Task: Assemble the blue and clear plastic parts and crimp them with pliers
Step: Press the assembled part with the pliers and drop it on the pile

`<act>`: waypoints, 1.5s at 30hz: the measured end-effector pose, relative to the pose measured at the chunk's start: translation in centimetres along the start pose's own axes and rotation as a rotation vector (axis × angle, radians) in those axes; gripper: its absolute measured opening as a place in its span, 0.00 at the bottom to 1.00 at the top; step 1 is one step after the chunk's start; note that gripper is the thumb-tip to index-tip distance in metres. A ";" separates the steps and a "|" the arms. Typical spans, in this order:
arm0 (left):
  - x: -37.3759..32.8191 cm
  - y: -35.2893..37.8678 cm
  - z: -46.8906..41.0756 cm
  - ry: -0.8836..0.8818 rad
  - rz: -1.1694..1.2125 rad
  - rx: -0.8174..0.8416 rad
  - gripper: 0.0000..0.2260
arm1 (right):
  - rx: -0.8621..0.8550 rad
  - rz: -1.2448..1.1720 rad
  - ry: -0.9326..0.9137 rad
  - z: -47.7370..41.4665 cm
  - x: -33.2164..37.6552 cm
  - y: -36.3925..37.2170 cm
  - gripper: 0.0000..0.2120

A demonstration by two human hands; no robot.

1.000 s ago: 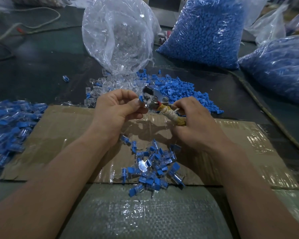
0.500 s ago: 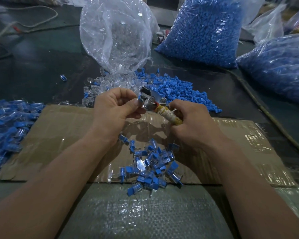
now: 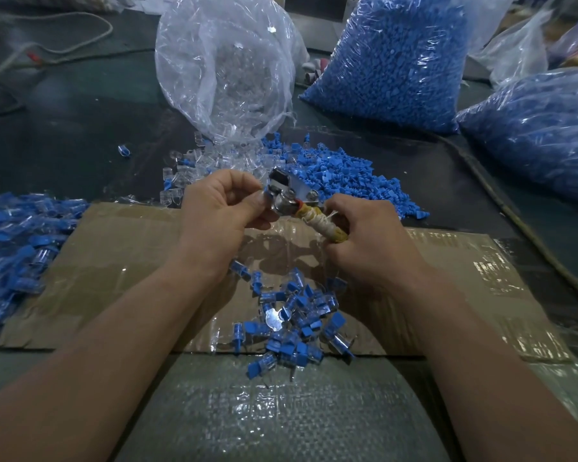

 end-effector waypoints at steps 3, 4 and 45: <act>-0.1 -0.2 0.1 0.003 0.007 -0.015 0.06 | -0.019 0.001 -0.009 0.0 0.0 0.1 0.09; 0.0 -0.2 0.1 0.000 0.012 -0.016 0.06 | -0.018 0.004 -0.014 -0.1 0.0 0.2 0.09; 0.9 -5.0 -1.2 -0.088 -0.727 -0.245 0.10 | 0.120 0.095 0.309 -1.0 -7.6 -0.1 0.36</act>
Point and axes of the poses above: each hand's wrist, its own z-axis away from the middle knuckle, its own y-axis out of the palm, x = y × z, the point moved 7 cm from there along -z, towards the middle knuckle, and after that the axes turned 13 degrees about x, right-handed, at the moved point
